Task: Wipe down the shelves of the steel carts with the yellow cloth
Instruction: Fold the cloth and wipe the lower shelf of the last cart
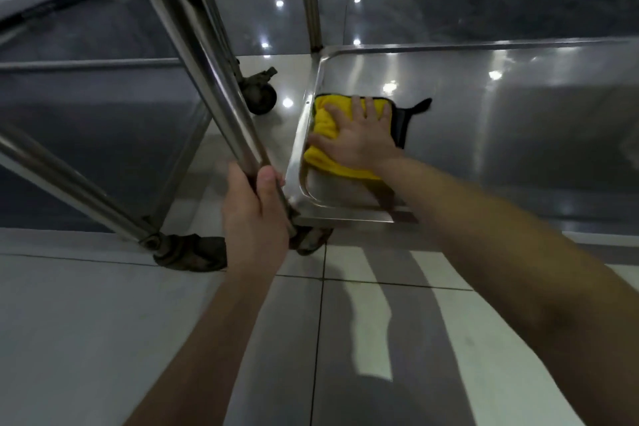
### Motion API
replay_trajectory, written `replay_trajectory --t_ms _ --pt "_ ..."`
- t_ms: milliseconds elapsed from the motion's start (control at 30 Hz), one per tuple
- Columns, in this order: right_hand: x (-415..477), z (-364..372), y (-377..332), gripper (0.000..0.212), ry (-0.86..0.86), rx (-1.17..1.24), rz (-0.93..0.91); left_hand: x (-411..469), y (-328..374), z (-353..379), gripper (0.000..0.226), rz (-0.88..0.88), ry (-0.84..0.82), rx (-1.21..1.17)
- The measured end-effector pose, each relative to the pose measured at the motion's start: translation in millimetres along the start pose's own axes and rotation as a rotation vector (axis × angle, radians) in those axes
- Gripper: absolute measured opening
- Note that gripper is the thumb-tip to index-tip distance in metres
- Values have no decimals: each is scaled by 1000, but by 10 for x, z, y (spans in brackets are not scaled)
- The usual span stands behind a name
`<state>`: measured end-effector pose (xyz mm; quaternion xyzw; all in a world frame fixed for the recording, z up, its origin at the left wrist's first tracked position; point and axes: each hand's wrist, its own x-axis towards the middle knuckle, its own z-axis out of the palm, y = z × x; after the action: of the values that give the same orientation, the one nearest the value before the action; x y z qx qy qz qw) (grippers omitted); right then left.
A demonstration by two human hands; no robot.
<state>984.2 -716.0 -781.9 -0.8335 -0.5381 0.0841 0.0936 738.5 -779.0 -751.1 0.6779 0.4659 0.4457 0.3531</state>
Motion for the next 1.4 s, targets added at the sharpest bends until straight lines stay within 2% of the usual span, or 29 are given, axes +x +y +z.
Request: replay_trajectory --t_ms 100,167,233,300,433,567,667,733,800,933,1033,1100,1167,1267,1333,1400 --pt "596 -110 34 101 -12 -12 39 4 -50 -36 19 67 -21 4" --pt "914 -127 15 100 -36 -18 50 11 -77 -57 28 96 -31 -11" --pt "1093 -116 -42 101 -42 -43 57 21 -98 -61 37 107 -34 -22" --pt "1088 -111 -98 102 -51 -62 57 6 -111 -34 35 116 -17 -17" --pt "649 -107 -160 97 -74 -21 -55 -10 -81 23 27 133 39 2" --pt "-214 79 -228 88 -58 -9 -197 20 -100 70 35 106 55 22" --pt "-744 86 -134 90 -78 -30 -232 4 -78 83 26 101 55 28" --pt "-942 31 35 81 -68 1 -245 -21 -59 88 22 105 59 30" --pt "-1088 -38 231 70 -9 4 -236 -30 -32 89 20 64 57 26" --pt "-1309 -116 393 66 106 -69 -162 -46 78 75 22 -55 30 36" --pt "-1504 -167 377 61 144 -179 -140 -204 115 68 35 -195 147 -43" --pt "-1638 -244 400 62 131 -182 -153 -413 95 108 37 -312 193 37" --pt "-1752 -385 426 62 102 -47 -145 -578 77 170 27 -338 46 62" --pt "-1883 -699 379 56 66 206 -90 -552 272 113 22 -415 -401 -90" --pt "-1924 -976 209 60 -4 392 -26 -397 557 -74 22 -357 -684 -85" --pt "-1961 -1217 -35 69 -98 597 71 -239 897 -321 25 -348 -845 -70"
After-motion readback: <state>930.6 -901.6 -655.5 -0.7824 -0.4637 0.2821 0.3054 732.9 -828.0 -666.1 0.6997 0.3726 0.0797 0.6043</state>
